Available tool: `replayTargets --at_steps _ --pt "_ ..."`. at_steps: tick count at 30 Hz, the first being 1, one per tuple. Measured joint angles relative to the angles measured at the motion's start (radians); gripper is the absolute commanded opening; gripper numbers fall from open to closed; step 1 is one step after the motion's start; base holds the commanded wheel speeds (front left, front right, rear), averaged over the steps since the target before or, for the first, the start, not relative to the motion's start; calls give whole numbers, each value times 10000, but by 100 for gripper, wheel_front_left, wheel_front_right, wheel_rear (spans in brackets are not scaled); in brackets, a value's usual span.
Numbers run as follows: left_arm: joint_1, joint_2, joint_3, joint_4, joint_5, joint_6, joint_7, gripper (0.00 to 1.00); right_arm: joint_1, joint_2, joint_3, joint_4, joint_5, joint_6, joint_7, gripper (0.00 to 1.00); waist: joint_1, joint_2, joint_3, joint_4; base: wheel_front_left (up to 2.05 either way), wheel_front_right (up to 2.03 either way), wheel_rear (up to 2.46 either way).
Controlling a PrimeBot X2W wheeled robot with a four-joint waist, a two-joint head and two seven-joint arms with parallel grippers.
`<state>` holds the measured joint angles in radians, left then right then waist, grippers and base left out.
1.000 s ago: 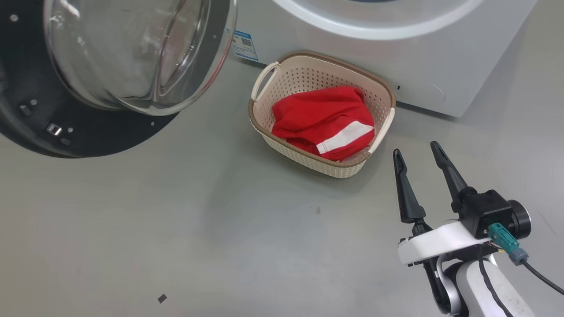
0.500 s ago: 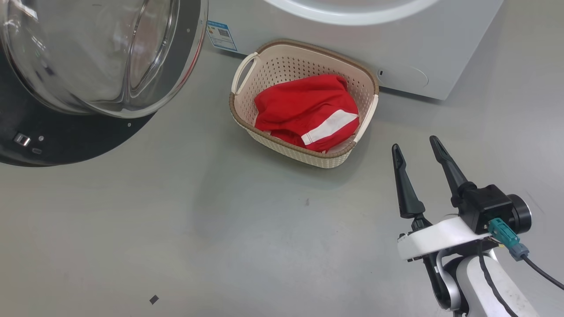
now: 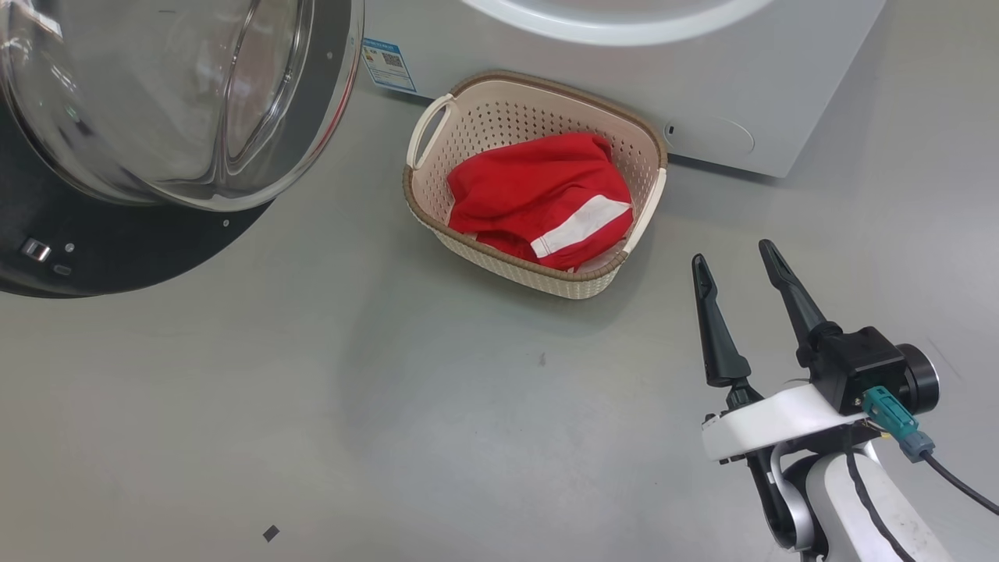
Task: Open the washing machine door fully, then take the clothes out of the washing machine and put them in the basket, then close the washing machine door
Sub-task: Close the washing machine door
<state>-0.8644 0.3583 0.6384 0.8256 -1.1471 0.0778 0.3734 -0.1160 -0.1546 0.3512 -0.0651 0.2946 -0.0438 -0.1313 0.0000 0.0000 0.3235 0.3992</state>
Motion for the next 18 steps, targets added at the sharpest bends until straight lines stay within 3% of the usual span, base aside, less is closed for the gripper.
replayTargets --at_steps 6,18 --pt "-447 -213 245 566 -642 176 708 0 -38 23 23 4 0 -2 -2 100 0 0 -29 -63 0 0 0" --pt "-591 -127 -88 1026 -644 215 1862 0 -39 61 10 65 0 -29 -19 100 0 0 -107 -185 0 0 0"
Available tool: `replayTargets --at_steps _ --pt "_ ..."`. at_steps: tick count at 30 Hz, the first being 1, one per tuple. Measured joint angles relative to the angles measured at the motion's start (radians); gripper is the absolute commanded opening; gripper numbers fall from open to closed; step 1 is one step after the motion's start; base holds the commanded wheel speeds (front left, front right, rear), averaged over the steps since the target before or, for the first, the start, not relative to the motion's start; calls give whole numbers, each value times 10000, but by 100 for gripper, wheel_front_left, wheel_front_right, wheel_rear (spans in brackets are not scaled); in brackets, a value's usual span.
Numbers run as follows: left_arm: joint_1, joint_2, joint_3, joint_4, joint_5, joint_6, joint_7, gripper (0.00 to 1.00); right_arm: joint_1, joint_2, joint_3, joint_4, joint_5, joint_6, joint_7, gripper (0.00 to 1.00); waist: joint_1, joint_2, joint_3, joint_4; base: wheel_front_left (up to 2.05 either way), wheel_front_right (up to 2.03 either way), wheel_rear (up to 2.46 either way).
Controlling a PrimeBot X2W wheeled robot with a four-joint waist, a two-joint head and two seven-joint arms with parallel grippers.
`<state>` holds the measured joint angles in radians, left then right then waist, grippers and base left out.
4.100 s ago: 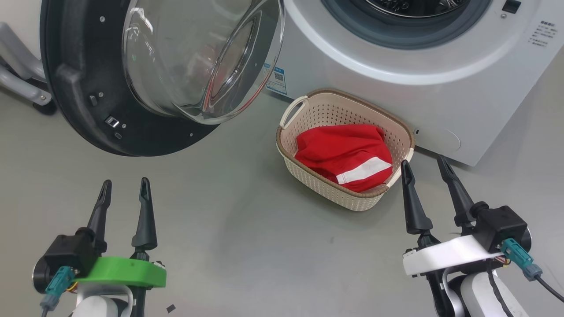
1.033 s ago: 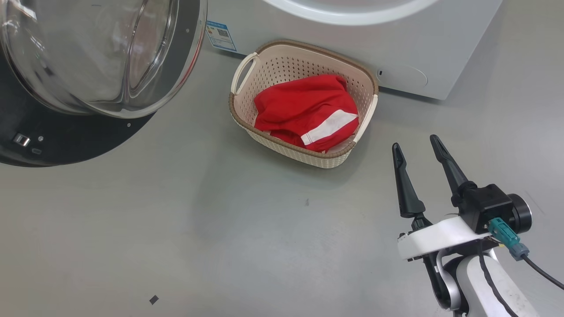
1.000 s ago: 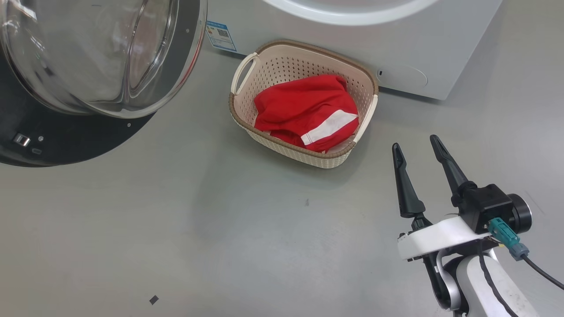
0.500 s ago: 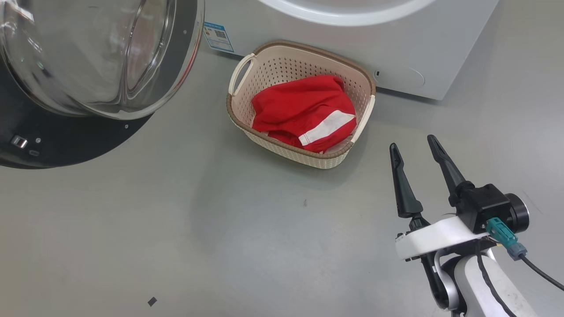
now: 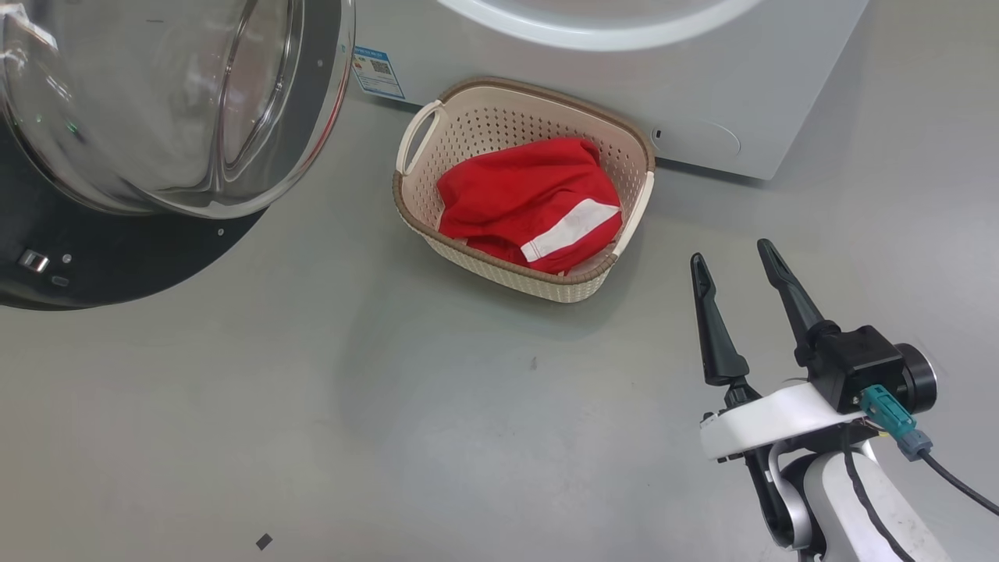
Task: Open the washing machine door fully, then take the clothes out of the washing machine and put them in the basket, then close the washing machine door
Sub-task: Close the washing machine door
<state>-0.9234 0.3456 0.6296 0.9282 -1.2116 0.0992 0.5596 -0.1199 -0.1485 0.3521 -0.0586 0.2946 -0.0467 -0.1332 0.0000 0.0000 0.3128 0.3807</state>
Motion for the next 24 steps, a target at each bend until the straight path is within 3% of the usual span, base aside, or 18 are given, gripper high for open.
replayTargets --at_steps 13,24 --pt "23 -33 -663 341 -2 -441 1674 0 6 88 -128 309 94 0 -240 100 0 0 -459 17 0 0 0" --pt "380 -832 -1235 403 -188 -1045 3469 0 118 186 -192 456 226 -2 -412 100 0 0 -1040 126 0 0 0"
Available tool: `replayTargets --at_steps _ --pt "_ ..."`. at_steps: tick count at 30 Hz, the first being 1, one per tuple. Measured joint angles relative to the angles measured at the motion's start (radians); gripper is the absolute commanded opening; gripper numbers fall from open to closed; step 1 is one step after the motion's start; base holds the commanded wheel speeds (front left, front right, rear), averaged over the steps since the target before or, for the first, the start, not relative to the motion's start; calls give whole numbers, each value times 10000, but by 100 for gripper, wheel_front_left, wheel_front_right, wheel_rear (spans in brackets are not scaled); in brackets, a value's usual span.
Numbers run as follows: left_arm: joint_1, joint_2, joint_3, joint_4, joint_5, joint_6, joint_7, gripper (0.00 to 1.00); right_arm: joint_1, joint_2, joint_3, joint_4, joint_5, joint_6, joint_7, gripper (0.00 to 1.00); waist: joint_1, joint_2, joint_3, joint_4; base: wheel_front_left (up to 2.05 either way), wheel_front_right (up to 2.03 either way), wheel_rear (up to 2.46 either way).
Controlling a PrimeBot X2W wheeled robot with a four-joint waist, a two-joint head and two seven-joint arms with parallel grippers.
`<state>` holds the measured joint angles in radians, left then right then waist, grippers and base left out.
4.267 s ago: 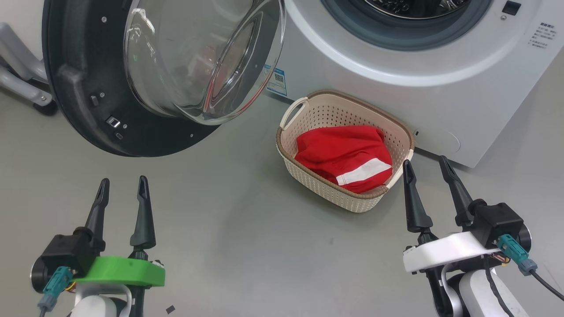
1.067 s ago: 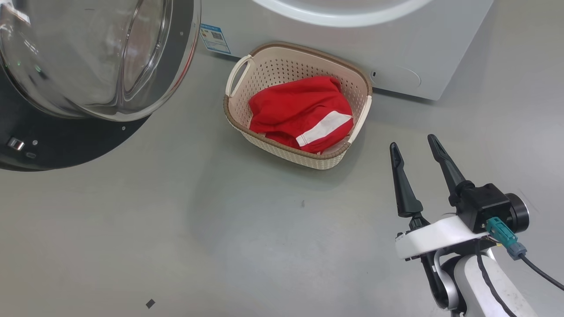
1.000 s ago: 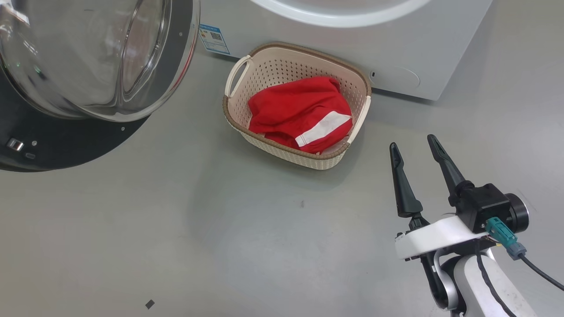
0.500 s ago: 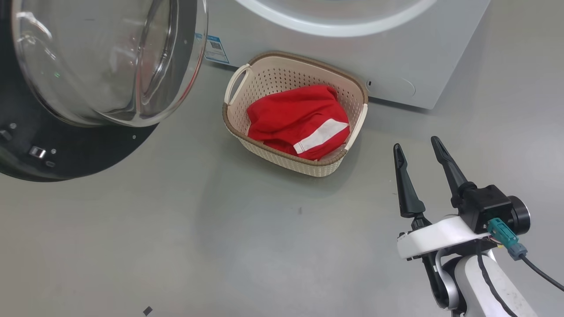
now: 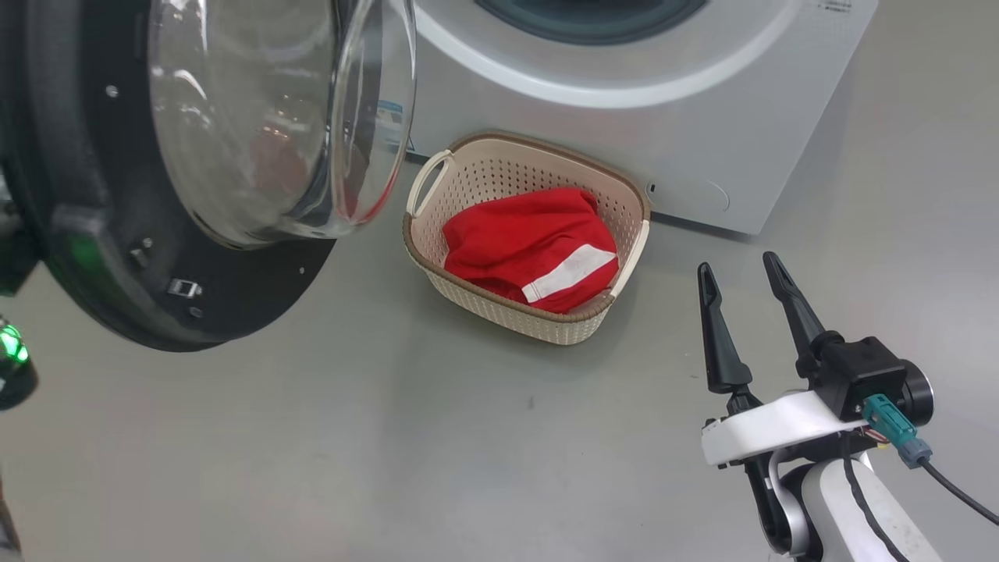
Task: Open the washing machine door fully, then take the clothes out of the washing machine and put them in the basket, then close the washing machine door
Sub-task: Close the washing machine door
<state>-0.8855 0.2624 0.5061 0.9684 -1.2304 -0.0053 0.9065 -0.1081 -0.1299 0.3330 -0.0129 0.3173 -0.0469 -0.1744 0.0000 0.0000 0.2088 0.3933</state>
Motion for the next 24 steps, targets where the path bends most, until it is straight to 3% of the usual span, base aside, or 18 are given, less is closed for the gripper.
replayTargets --at_steps 7,24 --pt "268 -165 -33 -36 -174 -238 719 0 161 44 12 63 79 0 -84 100 0 0 -271 46 0 0 0" --pt "927 -1216 -240 -487 -757 -706 2163 0 356 115 25 59 82 -75 -173 100 0 0 -518 12 0 0 0"
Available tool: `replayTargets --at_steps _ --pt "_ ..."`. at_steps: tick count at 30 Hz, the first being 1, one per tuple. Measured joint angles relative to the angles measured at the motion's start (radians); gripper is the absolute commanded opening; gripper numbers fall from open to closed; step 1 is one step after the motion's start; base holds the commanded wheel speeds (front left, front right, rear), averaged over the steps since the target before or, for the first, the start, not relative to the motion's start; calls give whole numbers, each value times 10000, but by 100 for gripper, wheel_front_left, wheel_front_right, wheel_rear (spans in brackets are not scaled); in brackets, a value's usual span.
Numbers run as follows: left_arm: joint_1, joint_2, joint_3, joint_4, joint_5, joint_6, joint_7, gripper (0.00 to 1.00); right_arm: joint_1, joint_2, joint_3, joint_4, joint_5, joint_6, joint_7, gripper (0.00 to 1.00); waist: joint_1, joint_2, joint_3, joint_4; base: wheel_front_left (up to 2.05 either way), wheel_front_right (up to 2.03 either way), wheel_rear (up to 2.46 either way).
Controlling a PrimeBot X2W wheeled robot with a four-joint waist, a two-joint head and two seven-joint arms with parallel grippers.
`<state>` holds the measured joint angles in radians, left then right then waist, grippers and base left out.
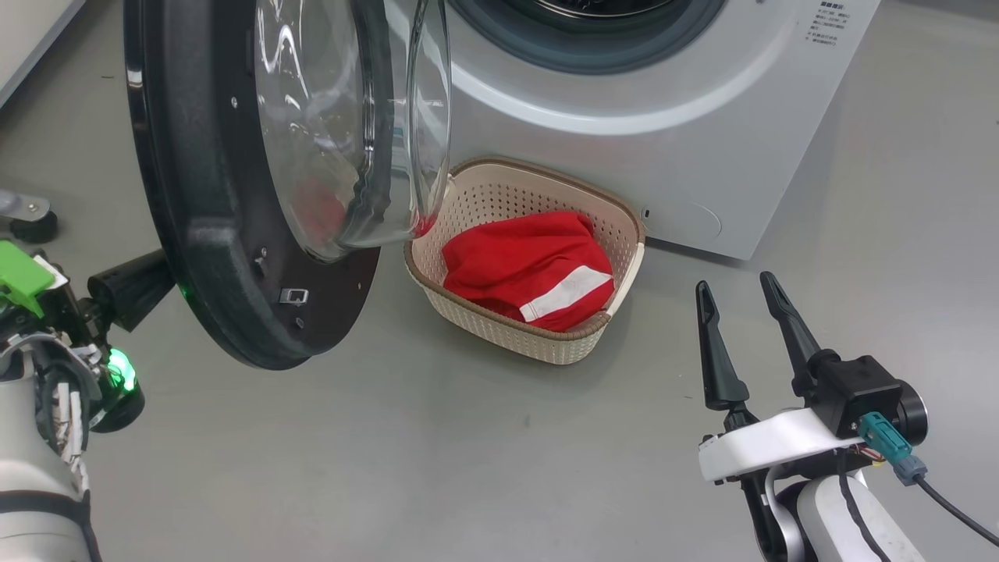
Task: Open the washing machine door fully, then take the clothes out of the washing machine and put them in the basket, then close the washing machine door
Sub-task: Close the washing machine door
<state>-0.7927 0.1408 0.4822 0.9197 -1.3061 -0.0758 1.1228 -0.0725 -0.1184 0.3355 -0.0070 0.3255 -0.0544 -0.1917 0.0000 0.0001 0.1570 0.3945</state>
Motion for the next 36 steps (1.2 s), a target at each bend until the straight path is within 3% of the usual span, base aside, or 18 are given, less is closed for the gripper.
replayTargets --at_steps 10,20,26,32,36 --pt "406 -38 -146 -621 77 -186 -209 0 4 8 -25 -4 44 -10 -48 100 0 0 -89 32 0 0 0" --pt "1156 94 -395 -1546 1154 -433 -1996 0 296 92 -123 88 278 -21 -165 100 0 0 -310 213 0 0 0" --pt "1980 481 -790 -2452 2339 -451 -3503 0 392 113 -113 90 307 -25 -180 100 0 0 -425 365 0 0 0" --pt "2537 640 -1582 -4280 2972 -453 -4847 0 392 136 -109 98 311 -23 -251 100 0 0 -462 399 0 0 0" --pt "3180 746 -2671 -5613 3822 -453 -5756 0 396 132 -121 127 337 -23 -253 100 0 0 -494 408 0 0 0"
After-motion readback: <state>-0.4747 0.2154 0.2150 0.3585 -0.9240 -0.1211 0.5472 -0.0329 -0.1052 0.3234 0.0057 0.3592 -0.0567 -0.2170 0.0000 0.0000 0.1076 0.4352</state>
